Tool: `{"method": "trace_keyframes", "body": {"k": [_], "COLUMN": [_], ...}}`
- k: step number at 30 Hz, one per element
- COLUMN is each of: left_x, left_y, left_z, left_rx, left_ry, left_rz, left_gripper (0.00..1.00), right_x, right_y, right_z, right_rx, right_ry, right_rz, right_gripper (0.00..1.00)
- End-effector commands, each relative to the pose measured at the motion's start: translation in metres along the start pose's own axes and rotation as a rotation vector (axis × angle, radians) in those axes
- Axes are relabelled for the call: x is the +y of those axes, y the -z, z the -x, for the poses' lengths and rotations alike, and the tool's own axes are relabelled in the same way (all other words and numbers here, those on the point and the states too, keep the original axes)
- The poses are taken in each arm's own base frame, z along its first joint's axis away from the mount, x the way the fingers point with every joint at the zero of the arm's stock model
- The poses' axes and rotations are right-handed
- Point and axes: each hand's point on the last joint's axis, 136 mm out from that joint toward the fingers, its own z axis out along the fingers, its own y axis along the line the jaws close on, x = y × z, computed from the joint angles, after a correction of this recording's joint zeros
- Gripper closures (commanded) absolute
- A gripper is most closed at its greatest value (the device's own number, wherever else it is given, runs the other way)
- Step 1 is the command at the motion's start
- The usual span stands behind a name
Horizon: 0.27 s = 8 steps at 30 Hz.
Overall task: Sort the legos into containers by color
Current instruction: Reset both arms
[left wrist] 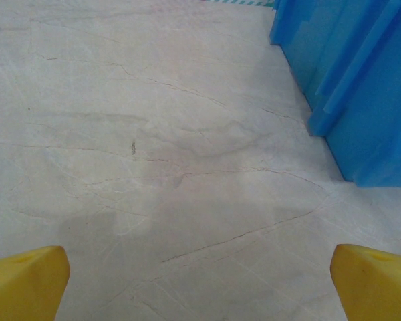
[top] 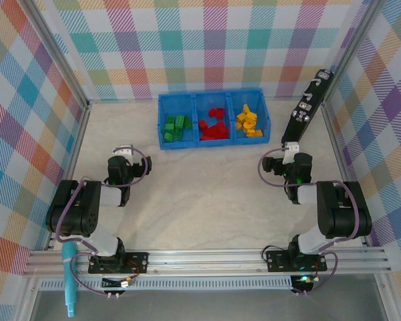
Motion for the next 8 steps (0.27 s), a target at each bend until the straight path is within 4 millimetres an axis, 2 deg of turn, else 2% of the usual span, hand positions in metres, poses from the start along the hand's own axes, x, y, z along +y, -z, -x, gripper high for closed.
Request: {"method": "trace_keyframes", "body": {"k": [1, 8], "left_x": [-0.0055, -0.0056], "left_y": [-0.0014, -0.0014], "left_z": [0.0083, 0.0084], "left_rx": [-0.023, -0.023], "left_ry": [-0.018, -0.018], "left_rz": [-0.021, -0.021], "left_gripper": [0.00, 0.00], "right_x": [0.0051, 0.0045], "right_y": [-0.0016, -0.0010], "right_z": [0.0143, 0.0147], "right_rx": [-0.043, -0.045], "right_ry": [-0.002, -0.004], "right_rz": [0.024, 0.022], "right_gripper": [0.01, 0.01]}}
